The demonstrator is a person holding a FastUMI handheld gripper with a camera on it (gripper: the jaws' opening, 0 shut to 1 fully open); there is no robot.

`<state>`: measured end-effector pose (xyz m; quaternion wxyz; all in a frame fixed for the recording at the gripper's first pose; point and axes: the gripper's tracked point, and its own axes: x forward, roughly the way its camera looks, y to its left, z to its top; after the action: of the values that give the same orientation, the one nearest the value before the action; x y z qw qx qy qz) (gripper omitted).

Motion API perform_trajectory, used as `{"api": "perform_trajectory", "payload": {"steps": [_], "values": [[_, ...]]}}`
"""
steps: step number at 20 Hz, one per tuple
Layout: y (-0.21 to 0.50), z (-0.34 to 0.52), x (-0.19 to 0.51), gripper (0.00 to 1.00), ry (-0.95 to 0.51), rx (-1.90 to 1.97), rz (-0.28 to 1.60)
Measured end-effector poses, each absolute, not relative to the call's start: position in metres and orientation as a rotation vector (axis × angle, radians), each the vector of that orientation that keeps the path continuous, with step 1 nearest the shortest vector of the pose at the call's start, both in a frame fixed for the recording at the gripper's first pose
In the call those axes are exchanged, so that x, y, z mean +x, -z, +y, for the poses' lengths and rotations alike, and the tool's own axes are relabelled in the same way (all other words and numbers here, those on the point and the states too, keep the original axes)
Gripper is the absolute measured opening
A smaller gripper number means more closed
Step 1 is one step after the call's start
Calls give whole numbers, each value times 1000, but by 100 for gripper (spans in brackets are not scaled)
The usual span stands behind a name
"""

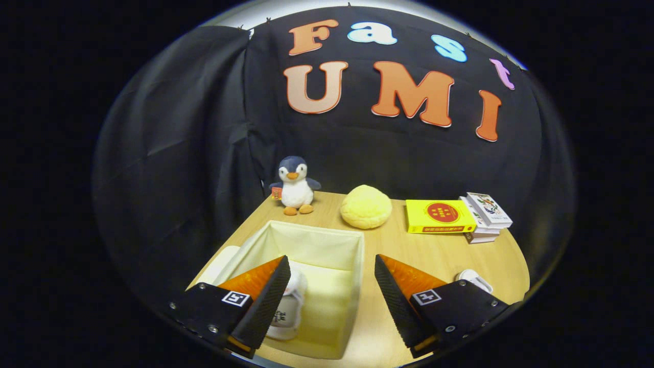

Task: Open the storage box then place both shoes into the box .Put the left shoe in first, then the right shoe, with the right side of both shoes facing outward in a uniform manner.

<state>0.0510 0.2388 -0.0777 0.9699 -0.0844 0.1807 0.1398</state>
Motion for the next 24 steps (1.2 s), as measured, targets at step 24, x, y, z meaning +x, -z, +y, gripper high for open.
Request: {"api": "perform_trajectory", "payload": {"steps": [24], "values": [[224,-136,73,80,-147,-285,933]]}}
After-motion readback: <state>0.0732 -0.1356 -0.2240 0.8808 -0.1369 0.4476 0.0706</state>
